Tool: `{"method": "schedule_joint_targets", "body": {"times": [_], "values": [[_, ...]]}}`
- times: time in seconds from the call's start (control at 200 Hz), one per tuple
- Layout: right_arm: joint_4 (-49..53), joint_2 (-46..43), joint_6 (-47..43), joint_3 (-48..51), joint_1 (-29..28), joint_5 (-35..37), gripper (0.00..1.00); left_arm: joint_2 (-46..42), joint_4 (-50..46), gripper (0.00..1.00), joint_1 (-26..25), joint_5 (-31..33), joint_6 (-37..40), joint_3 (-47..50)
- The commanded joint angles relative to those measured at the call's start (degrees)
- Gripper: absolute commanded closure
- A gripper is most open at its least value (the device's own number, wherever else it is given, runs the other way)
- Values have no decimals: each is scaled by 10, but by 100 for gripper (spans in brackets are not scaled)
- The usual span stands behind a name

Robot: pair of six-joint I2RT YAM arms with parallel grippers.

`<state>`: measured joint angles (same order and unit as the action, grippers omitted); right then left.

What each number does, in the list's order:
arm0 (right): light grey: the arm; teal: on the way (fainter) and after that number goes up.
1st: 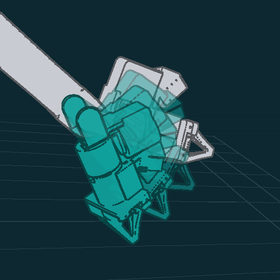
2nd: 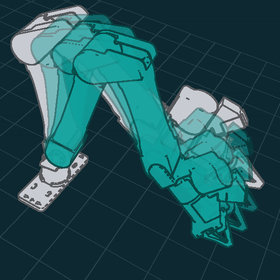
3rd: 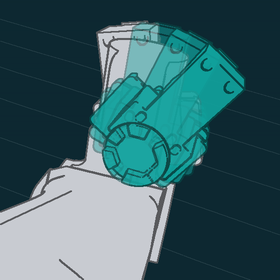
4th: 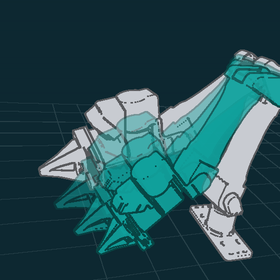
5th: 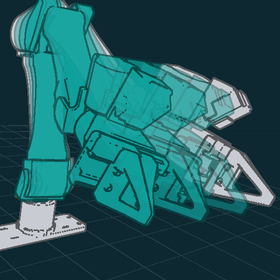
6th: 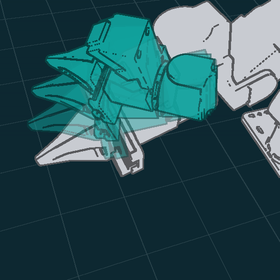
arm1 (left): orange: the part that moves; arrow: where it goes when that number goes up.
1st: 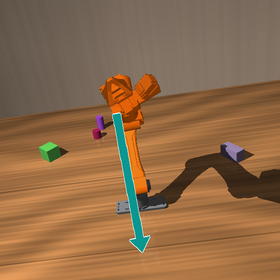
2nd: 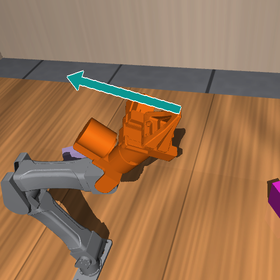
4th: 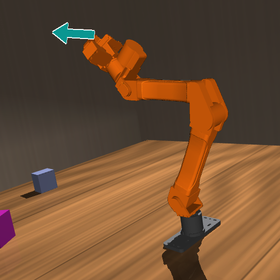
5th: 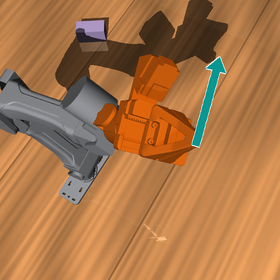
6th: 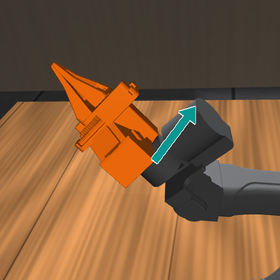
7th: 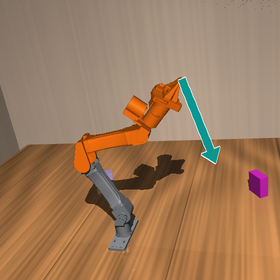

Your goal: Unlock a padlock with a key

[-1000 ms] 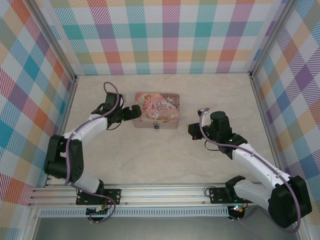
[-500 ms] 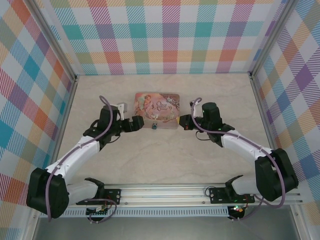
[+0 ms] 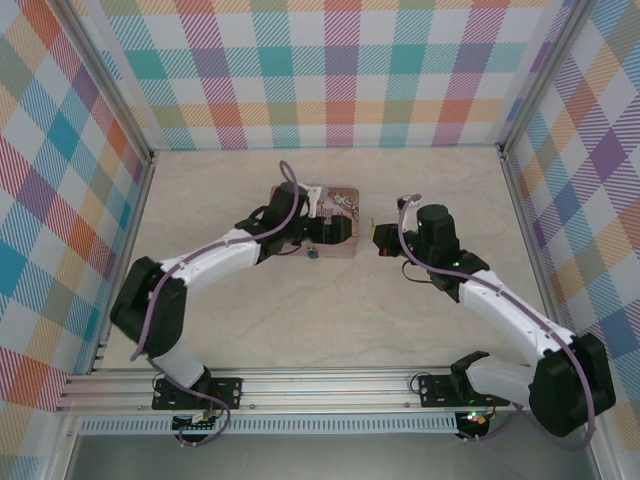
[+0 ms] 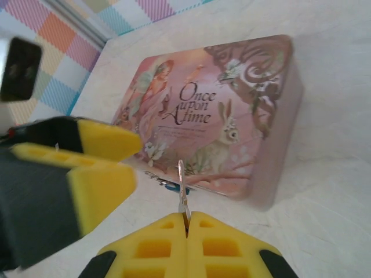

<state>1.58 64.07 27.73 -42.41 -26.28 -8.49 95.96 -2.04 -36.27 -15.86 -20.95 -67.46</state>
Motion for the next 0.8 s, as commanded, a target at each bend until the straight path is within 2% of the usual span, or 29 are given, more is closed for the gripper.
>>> {"method": "schedule_joint_targets", "body": {"times": [0.0, 0.19, 0.34, 0.56, 0.795], "values": [[68, -35, -15, 15, 2, 46, 100, 52, -6, 5, -14, -28, 19, -55], [128, -76, -27, 18, 4, 78, 100, 123, -51, 5, -28, -32, 41, -131], [156, -87, -40, 11, 3, 96, 100, 149, -90, 5, -35, -12, 62, -153], [191, -90, -54, -8, 9, 115, 100, 136, -110, 6, -50, -2, 65, -122], [202, -95, -55, -13, 30, 102, 100, 98, -107, 6, -79, 6, 47, -62]]}}
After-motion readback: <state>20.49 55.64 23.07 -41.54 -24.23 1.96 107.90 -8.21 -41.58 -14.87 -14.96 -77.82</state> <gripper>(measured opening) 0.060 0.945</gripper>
